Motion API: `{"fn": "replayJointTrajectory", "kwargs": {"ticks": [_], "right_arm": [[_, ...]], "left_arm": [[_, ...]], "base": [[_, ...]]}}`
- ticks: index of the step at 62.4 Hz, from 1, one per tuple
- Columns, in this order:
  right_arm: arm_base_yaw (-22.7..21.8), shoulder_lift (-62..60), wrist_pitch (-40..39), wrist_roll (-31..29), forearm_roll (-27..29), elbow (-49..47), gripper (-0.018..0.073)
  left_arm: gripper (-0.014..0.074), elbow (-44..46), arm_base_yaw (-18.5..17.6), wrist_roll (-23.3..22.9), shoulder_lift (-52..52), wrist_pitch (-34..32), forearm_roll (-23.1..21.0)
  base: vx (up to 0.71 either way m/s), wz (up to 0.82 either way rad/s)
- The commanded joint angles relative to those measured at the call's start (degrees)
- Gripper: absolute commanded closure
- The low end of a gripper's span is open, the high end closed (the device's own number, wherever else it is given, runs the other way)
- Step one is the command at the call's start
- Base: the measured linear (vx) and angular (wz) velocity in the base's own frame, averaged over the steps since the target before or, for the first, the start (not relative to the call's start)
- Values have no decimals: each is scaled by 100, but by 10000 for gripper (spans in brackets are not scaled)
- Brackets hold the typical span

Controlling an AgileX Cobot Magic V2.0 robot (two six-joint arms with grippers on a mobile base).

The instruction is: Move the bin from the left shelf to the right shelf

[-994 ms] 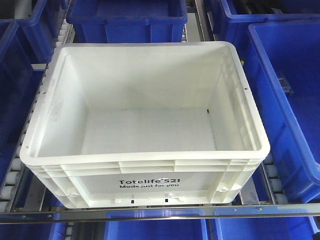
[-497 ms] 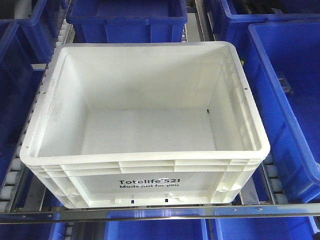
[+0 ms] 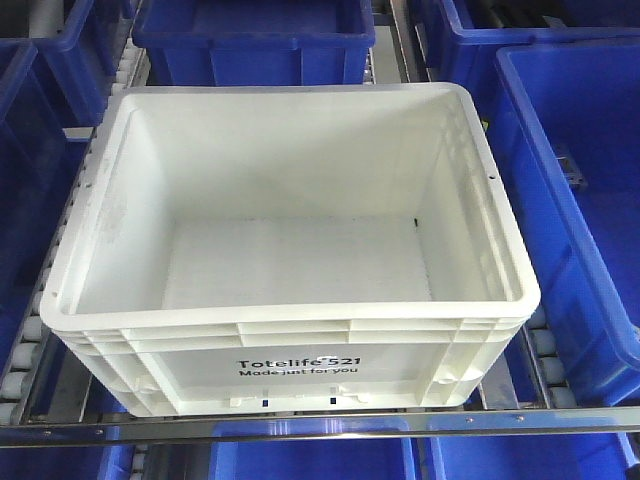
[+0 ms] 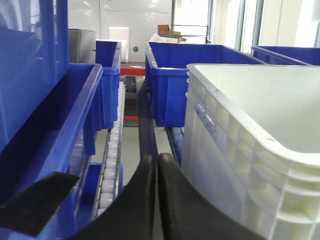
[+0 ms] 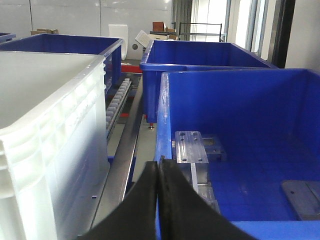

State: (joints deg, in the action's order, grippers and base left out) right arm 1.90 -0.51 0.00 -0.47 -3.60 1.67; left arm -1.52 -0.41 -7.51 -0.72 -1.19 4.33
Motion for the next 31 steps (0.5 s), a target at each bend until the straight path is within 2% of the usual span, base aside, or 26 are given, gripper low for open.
{"fn": "replayJointTrajectory", "kwargs": {"ticks": [1,31], "right_arm": [[6,-91,-429,-61,1,57,568],[6,-91,-429,-61,1,57,568]], "left_arm": [[602,128,118,-47,-67,-414,-18],[602,128,125,-47,-61,-414,-18]], "base": [[0,0],[0,0]]}}
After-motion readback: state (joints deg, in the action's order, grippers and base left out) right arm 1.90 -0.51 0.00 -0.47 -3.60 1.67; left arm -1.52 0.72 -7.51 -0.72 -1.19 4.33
